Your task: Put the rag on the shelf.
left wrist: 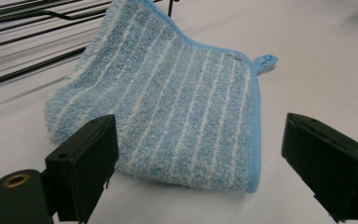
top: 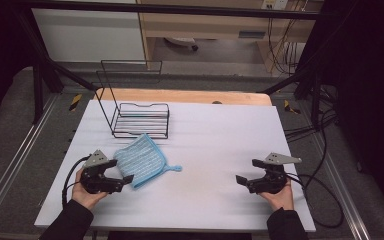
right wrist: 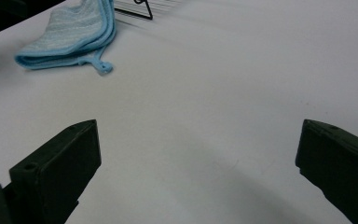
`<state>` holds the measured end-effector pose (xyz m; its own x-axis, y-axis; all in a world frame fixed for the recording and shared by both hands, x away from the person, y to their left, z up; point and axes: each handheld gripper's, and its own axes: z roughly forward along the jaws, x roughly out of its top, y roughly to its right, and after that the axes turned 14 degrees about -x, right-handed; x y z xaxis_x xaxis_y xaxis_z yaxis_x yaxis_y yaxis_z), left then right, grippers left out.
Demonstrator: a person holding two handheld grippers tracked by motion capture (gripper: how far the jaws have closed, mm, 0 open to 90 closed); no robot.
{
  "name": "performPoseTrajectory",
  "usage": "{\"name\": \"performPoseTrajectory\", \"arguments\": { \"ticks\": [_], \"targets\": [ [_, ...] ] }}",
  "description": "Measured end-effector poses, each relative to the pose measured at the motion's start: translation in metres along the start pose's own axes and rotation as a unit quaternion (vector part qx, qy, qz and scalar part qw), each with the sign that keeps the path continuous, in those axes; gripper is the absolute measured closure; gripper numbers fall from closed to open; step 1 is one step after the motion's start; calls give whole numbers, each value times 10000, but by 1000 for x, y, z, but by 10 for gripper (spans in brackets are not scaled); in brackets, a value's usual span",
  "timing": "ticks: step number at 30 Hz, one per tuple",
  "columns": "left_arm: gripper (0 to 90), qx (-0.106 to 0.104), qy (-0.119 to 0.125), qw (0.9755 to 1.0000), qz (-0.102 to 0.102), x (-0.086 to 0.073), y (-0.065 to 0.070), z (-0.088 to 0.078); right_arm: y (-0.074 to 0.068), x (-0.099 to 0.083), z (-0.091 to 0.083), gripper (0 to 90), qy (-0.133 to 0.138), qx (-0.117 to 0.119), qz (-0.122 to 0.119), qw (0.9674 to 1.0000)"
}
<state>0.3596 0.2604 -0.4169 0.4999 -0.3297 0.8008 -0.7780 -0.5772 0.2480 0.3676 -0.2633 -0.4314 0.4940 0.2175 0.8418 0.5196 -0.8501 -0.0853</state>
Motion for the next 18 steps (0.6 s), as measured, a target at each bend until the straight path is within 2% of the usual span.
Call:
{"name": "performPoseTrajectory", "arguments": {
  "ticks": [6, 9, 10, 18],
  "targets": [
    [165, -75, -166, 9998, 68, 1, 8, 8, -1, -1, 2, 6, -62, -19, -24, 10000],
    [222, -97, -278, 9995, 68, 1, 10, 13, -1, -1, 3, 6, -111, -33, -60, 9999],
    [266, -95, -332, 9994, 72, 1, 11, 15, -1, -2, 3, 6, -114, -48, -89, 9999],
    [390, -39, -666, 9976, 172, -3, 19, 28, -2, -2, 4, 6, -156, -64, -90, 9998]
  ]
}}
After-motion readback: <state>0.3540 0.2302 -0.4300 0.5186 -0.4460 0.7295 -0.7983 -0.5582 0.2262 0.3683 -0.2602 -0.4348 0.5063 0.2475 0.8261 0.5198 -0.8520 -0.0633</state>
